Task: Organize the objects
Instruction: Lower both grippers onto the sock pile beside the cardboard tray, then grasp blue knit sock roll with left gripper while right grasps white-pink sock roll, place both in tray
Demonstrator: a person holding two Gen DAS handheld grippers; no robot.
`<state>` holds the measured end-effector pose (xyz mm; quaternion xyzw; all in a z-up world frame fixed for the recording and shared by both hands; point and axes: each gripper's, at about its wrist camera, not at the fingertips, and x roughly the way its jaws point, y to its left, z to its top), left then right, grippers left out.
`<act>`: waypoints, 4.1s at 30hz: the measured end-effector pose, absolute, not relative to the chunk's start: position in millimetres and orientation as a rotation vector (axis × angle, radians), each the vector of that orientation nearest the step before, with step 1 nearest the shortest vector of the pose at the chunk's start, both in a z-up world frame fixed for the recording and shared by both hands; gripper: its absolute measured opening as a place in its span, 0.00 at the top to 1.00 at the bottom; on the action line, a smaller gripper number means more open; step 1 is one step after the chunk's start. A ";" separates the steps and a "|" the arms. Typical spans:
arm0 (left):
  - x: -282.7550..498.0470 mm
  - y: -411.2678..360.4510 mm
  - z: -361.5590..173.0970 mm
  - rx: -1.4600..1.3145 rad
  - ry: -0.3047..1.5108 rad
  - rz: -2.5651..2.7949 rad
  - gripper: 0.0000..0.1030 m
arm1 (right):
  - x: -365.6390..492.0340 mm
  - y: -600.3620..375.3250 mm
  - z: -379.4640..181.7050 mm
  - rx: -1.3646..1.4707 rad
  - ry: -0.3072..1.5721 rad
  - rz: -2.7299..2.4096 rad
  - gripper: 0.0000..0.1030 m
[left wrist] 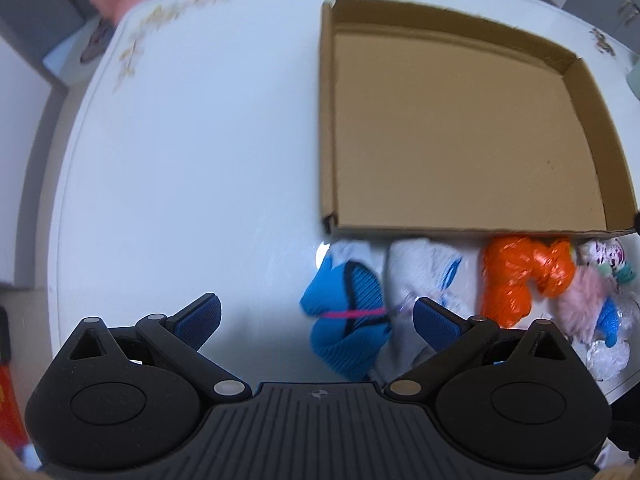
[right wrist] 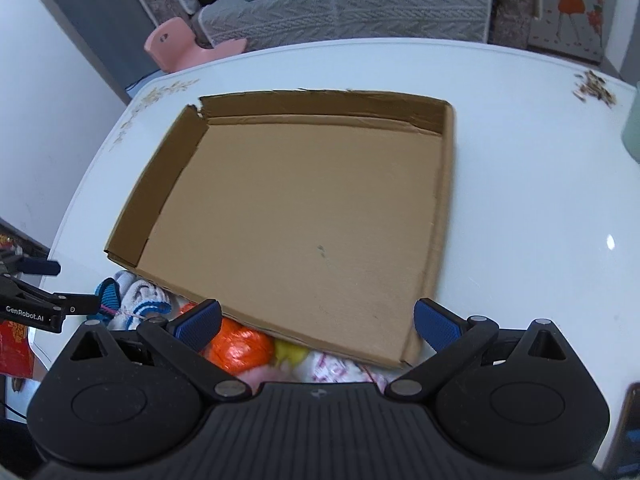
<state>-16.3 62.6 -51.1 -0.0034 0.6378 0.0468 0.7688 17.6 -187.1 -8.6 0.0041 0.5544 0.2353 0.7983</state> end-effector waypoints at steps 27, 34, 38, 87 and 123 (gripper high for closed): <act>-26.4 47.7 -85.0 0.068 1.443 0.128 0.01 | 2.1 -206.2 -46.8 -0.045 1.388 0.448 0.42; -33.5 45.1 -88.9 0.007 1.450 0.122 0.10 | -5.9 -195.6 -60.5 -0.114 1.420 0.446 0.72; -37.7 38.6 -80.9 -0.008 1.430 0.088 0.29 | -9.3 -192.5 -61.2 -0.129 1.415 0.454 0.75; 128.6 10.9 -54.1 0.144 1.011 -0.084 0.49 | 124.7 -120.0 -1.9 0.097 1.149 0.629 0.76; 110.1 8.6 -65.3 0.212 1.001 -0.065 0.24 | 125.1 -95.6 -8.5 0.021 1.183 0.572 0.67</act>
